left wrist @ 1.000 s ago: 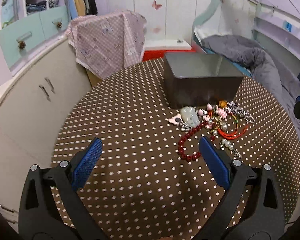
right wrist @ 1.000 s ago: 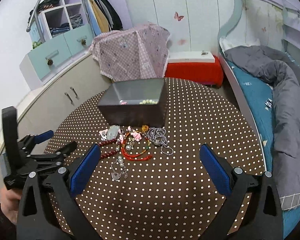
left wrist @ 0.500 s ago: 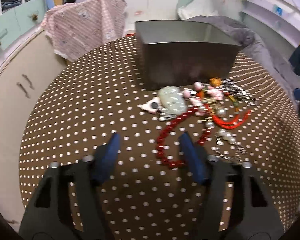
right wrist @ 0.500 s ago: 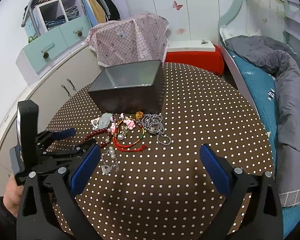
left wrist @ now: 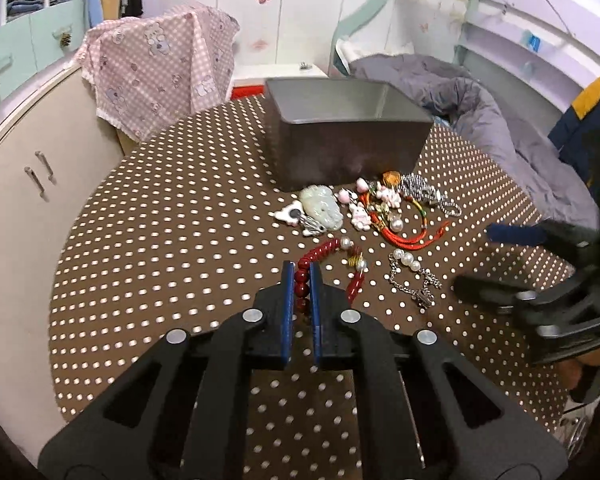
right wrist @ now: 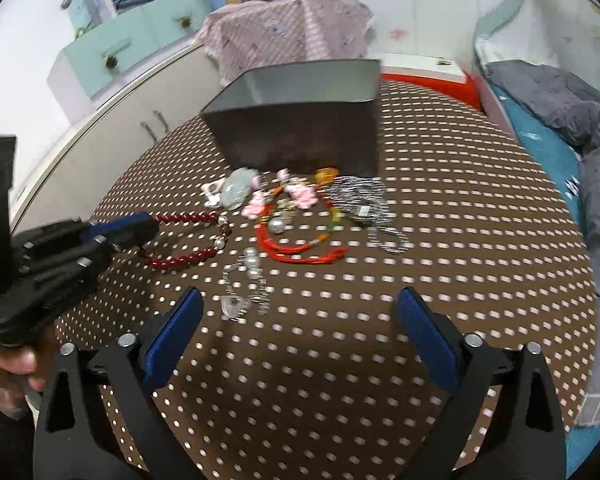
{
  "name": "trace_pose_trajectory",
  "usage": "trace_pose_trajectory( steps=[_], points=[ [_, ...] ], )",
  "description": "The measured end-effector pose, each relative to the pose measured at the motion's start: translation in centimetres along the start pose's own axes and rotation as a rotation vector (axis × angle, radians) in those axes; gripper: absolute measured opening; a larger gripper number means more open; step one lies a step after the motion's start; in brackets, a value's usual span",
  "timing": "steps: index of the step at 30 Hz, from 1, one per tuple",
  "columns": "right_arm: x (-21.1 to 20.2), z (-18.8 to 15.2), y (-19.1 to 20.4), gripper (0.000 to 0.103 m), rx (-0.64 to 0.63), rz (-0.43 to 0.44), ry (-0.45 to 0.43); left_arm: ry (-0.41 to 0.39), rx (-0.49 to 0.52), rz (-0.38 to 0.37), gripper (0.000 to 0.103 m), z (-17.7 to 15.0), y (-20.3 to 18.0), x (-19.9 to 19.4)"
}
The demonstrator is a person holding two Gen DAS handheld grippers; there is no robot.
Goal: Organize jewelry
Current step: 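Lift the red bracelet with the left tool while the right tool grasps a pearl strand, then lower both held strands into the grey box and open both tools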
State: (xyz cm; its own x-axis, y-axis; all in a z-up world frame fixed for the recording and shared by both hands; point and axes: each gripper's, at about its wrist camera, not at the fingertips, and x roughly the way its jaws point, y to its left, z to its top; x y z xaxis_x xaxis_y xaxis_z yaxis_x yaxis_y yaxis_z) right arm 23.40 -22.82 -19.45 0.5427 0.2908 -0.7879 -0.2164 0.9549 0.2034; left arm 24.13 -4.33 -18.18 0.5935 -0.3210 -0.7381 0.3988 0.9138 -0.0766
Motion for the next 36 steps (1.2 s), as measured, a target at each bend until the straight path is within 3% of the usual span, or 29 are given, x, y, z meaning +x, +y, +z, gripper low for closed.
trace_pose_trajectory(
  steps=[1, 5, 8, 9, 12, 19, 29, 36],
  points=[
    [0.7, 0.2, 0.4, 0.069, -0.013, 0.004, 0.014, -0.011, -0.007, 0.007, 0.008, 0.0, 0.2, -0.6],
    [2.2, 0.9, 2.1, 0.048, -0.089, -0.001, 0.023, -0.037, -0.017, 0.012, 0.008, 0.3, 0.7, -1.5],
    [2.9, 1.1, 3.5, 0.024, -0.169, -0.05, 0.026, -0.045, -0.019, 0.009, 0.008, 0.5, 0.8, -1.8],
    [2.9, 1.0, 3.7, 0.01, -0.186, -0.045, 0.034, -0.048, -0.019, 0.009, 0.008, 0.5, 0.8, -1.9],
    [2.3, 0.7, 3.6, 0.008, -0.186, -0.015, 0.038, -0.057, -0.02, 0.006, 0.008, 0.6, 0.9, -2.4],
    [-2.3, 1.3, 1.6, 0.008, -0.102, 0.096, -0.056, -0.099, -0.014, -0.008, 0.008, 1.3, 0.8, -4.1],
    [-8.3, 5.4, 1.6, 0.008, -0.136, 0.099, -0.198, -0.19, 0.006, -0.035, 0.008, 3.8, 0.4, -7.2],
    [-12.3, 9.4, 1.7, 0.008, -0.176, 0.088, -0.318, -0.27, 0.019, -0.045, 0.008, 7.3, 0.5, -9.3]
  ],
)
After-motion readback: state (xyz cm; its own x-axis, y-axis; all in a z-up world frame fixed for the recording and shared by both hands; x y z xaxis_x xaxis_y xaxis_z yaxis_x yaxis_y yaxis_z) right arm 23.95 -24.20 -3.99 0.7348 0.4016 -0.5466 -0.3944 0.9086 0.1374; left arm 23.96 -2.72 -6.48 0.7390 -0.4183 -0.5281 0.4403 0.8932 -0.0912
